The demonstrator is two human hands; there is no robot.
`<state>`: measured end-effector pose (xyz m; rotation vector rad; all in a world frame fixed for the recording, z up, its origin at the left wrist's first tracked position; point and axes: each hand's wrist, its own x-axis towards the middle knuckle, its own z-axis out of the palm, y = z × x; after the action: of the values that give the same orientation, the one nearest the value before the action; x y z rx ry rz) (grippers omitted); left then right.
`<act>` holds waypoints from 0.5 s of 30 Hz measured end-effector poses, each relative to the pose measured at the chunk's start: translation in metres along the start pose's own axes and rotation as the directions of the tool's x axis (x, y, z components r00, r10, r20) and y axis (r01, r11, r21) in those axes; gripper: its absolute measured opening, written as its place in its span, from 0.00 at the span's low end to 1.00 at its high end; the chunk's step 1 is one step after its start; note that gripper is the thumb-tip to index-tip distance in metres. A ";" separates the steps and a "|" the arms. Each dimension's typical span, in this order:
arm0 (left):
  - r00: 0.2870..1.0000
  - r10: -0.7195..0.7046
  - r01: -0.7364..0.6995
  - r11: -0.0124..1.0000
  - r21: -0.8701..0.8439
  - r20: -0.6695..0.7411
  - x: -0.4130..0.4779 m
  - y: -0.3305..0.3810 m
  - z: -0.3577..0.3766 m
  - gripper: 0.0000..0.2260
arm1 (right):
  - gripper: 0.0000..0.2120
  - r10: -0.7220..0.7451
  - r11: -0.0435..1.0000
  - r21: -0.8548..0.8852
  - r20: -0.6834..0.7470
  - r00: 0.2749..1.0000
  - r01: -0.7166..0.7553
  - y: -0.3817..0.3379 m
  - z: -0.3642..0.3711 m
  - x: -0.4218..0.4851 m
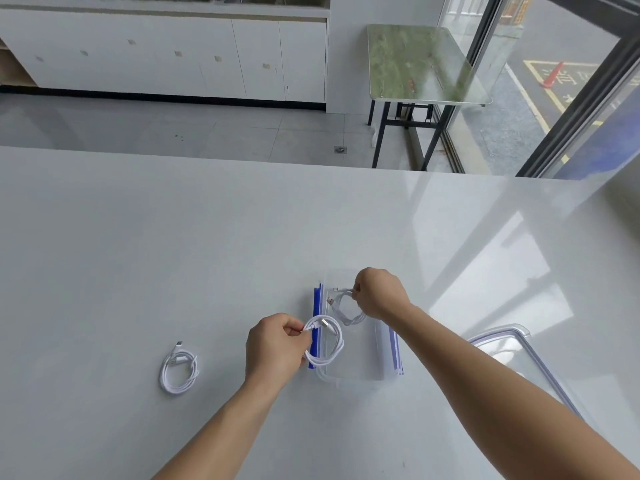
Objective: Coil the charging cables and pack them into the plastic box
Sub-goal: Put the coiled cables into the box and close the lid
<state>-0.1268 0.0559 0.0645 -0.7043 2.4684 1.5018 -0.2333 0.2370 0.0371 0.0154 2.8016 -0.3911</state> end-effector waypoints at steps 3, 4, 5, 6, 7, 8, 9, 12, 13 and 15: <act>1.000 0.003 -0.003 1.000 -0.001 0.008 0.001 0.000 0.001 0.03 | 0.05 0.008 0.998 -0.067 0.038 0.999 -0.005 -0.004 0.004 0.004; 1.000 0.002 -0.002 1.000 -0.003 0.011 0.001 0.000 0.001 0.03 | 0.03 0.011 0.996 -0.089 0.045 0.999 -0.007 -0.004 0.004 0.004; 1.000 0.002 -0.002 1.000 -0.006 0.014 0.000 0.001 0.001 0.03 | 0.06 0.019 0.994 -0.109 0.047 0.999 -0.014 -0.006 0.004 0.004; 1.000 0.004 -0.004 1.000 -0.007 0.016 0.001 0.001 0.002 0.03 | 0.11 0.015 0.992 -0.129 0.052 0.999 -0.008 -0.008 0.005 0.004; 1.000 0.007 -0.007 1.000 -0.002 0.019 0.000 0.001 0.003 0.04 | 0.14 0.013 0.989 -0.147 0.064 0.998 -0.003 -0.010 0.004 0.003; 1.000 0.012 -0.012 1.000 0.005 0.022 0.001 0.001 0.005 0.04 | 0.15 0.002 0.987 -0.163 0.072 0.997 0.010 -0.011 0.005 0.003; 0.999 0.019 -0.019 1.000 0.013 0.028 0.001 0.002 0.007 0.04 | 0.16 -0.006 0.984 -0.177 0.082 0.997 0.020 -0.012 0.005 0.001; 0.998 0.051 -0.053 0.997 0.050 0.046 0.001 0.002 0.015 0.04 | 0.12 -0.017 0.988 -0.155 0.077 0.997 0.029 -0.008 0.008 0.002; 0.996 0.076 -0.080 0.993 0.082 0.050 0.001 0.002 0.018 0.03 | 0.07 -0.019 0.992 -0.123 0.053 0.998 0.025 -0.006 0.008 0.001; 0.987 0.147 -0.156 0.973 0.170 0.061 0.001 0.004 0.022 0.02 | 0.09 -0.049 0.999 -0.019 -0.009 0.999 0.049 0.000 0.008 0.000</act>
<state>-0.1319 0.0769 0.0570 -0.4529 2.6276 1.3107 -0.2308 0.2349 0.0294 -0.0560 2.8197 -0.3772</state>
